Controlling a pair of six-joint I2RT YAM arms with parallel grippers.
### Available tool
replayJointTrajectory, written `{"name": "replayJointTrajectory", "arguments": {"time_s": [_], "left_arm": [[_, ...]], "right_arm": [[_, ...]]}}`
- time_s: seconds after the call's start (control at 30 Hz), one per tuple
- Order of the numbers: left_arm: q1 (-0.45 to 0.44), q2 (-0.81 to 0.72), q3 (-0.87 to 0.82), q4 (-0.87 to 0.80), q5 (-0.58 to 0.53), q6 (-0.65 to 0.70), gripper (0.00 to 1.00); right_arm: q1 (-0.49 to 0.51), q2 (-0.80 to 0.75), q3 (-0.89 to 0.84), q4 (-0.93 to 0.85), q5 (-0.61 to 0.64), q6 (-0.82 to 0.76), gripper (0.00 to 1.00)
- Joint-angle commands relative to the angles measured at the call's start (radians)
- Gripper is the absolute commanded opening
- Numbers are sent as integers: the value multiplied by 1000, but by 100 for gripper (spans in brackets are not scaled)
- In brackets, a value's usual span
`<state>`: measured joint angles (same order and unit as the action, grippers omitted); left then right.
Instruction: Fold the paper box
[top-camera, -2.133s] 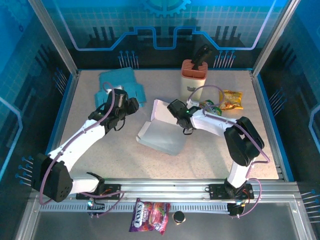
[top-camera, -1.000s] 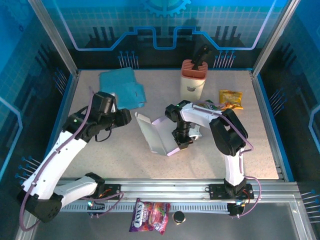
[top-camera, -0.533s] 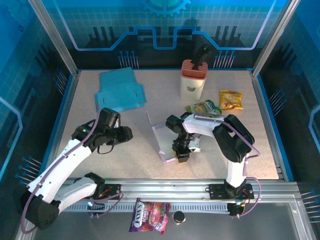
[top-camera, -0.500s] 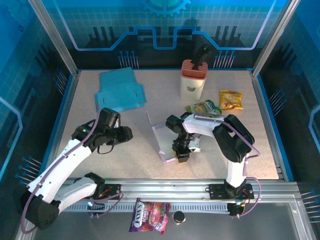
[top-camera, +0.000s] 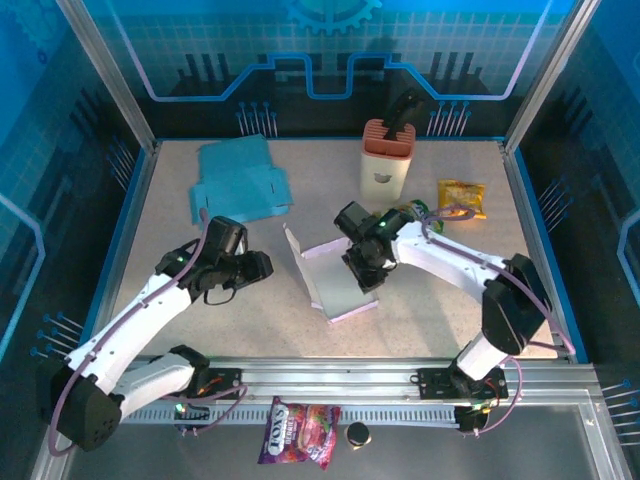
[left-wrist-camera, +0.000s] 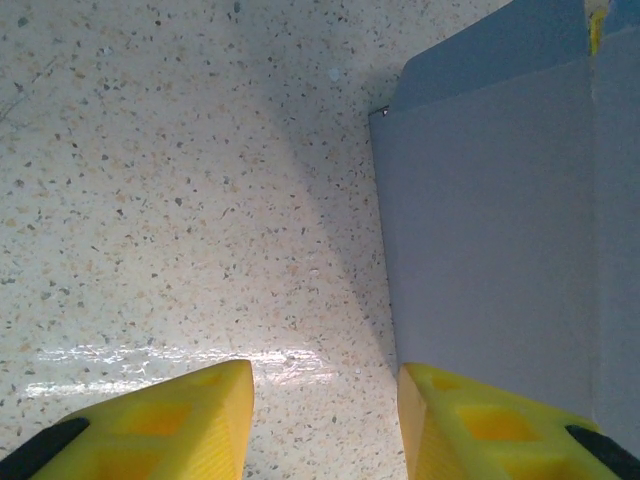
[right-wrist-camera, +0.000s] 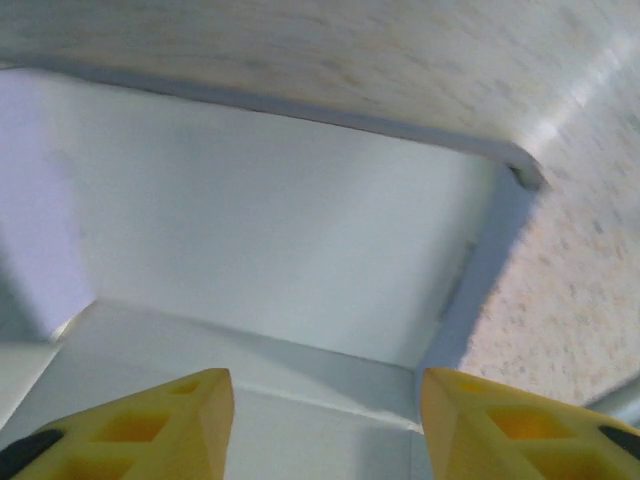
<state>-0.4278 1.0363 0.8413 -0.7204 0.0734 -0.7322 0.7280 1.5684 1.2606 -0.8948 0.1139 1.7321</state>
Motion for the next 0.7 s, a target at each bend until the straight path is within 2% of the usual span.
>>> {"name": "replayJointTrajectory", "arguments": {"time_s": [0.0, 0.1, 0.13, 0.23, 0.37, 0.53, 0.67], "left_arm": [[-2, 5, 56, -19, 21, -28, 43], [-1, 9, 74, -31, 39, -45, 43], [-1, 11, 76, -31, 47, -50, 42], [-3, 14, 85, -31, 57, -52, 42], [-9, -46, 119, -10, 57, -43, 43], [-10, -121, 189, -8, 91, -1, 45], [-10, -140, 237, -31, 114, 9, 46]], "right_arm": [[-64, -53, 15, 95, 121, -602, 46], [-91, -60, 12, 149, 60, -1041, 51], [-109, -45, 5, 148, 7, -1136, 53], [-188, 34, 18, 86, -158, -1287, 51], [-212, 110, 45, 67, -200, -1384, 51], [-227, 200, 60, 105, -269, -1392, 50], [-227, 270, 75, 110, -260, -1374, 46]]}}
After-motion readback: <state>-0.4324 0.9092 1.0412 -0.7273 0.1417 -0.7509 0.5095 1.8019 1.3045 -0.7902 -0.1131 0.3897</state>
